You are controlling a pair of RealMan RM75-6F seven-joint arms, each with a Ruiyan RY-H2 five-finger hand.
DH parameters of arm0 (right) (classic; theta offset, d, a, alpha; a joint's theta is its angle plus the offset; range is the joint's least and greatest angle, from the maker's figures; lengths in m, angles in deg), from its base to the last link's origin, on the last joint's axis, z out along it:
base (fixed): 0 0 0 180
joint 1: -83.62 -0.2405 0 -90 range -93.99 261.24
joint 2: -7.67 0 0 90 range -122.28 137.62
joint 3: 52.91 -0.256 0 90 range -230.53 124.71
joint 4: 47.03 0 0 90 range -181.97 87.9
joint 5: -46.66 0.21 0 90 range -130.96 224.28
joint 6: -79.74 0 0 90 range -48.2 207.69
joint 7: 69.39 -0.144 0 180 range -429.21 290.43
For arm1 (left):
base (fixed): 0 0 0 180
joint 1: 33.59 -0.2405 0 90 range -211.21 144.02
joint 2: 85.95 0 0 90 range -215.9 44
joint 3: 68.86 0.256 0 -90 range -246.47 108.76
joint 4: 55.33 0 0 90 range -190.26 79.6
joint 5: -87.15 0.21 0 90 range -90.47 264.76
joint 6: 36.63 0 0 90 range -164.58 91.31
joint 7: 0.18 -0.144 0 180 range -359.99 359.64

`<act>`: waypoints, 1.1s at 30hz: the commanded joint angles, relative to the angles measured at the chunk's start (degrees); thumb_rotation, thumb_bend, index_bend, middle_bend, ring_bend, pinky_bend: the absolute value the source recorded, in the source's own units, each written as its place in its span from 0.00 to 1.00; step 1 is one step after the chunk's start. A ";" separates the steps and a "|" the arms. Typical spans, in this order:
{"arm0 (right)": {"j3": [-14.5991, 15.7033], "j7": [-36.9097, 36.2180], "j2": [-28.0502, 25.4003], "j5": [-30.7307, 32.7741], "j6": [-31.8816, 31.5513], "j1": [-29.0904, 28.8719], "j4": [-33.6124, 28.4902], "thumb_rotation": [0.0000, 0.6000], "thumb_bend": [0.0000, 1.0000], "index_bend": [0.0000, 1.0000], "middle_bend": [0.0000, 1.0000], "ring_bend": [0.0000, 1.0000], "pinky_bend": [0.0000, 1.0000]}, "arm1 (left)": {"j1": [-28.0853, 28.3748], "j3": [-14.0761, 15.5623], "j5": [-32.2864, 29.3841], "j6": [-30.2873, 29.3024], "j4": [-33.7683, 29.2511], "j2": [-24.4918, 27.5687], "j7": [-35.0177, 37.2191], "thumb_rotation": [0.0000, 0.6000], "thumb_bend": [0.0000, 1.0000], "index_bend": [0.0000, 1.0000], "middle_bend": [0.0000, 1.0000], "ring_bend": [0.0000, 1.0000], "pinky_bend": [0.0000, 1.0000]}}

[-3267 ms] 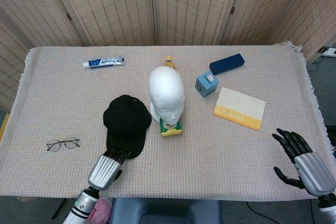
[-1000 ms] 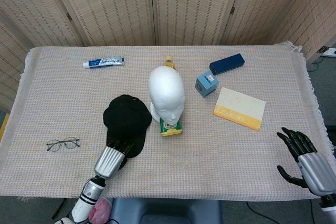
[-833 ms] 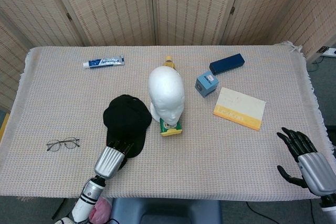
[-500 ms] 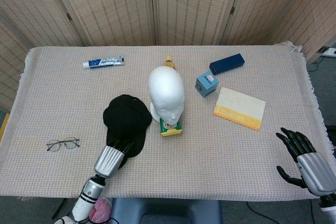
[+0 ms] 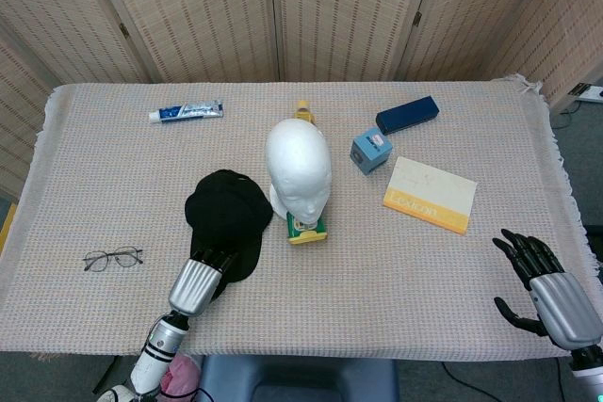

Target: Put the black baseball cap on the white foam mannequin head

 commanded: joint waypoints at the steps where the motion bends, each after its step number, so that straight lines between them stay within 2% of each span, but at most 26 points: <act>1: 0.03 0.08 0.00 -0.03 0.07 -0.02 -0.05 1.00 0.28 0.00 0.00 0.00 0.00 | 0.10 -0.03 0.24 -0.82 1.57 -0.86 0.95 1.00 0.30 0.29 0.45 0.33 0.55; 6: 0.05 0.04 -0.03 -0.09 0.14 -0.06 -0.09 1.00 0.28 0.00 0.00 0.00 0.00 | 0.07 -0.09 0.67 -2.81 4.92 -2.77 3.26 1.00 0.31 0.33 0.49 0.35 0.55; 13: 0.10 0.17 0.00 -0.22 0.29 -0.11 -0.14 1.00 0.28 0.00 0.00 0.00 0.00 | 0.06 0.01 1.71 -6.86 10.41 -5.70 8.73 1.00 0.38 0.49 0.64 0.47 0.65; 21: 0.08 0.57 0.16 -0.25 0.30 -0.10 -0.21 1.00 0.28 0.00 0.00 0.00 0.00 | 0.87 -0.73 1.50 -8.18 13.49 -5.88 8.02 1.00 0.43 0.51 0.66 0.49 0.67; 26: 0.05 1.00 0.32 -0.13 0.73 -0.28 -0.36 1.00 0.28 0.00 0.00 0.00 0.00 | 1.48 -1.49 1.98 -10.77 12.86 -4.02 6.15 1.00 0.45 0.57 0.71 0.54 0.71; 33: 0.05 1.54 0.55 -0.16 0.93 -0.37 -0.55 1.00 0.28 0.00 0.00 0.00 0.00 | 1.43 -2.04 2.15 -12.73 6.62 0.74 2.59 1.00 0.47 0.61 0.75 0.57 0.75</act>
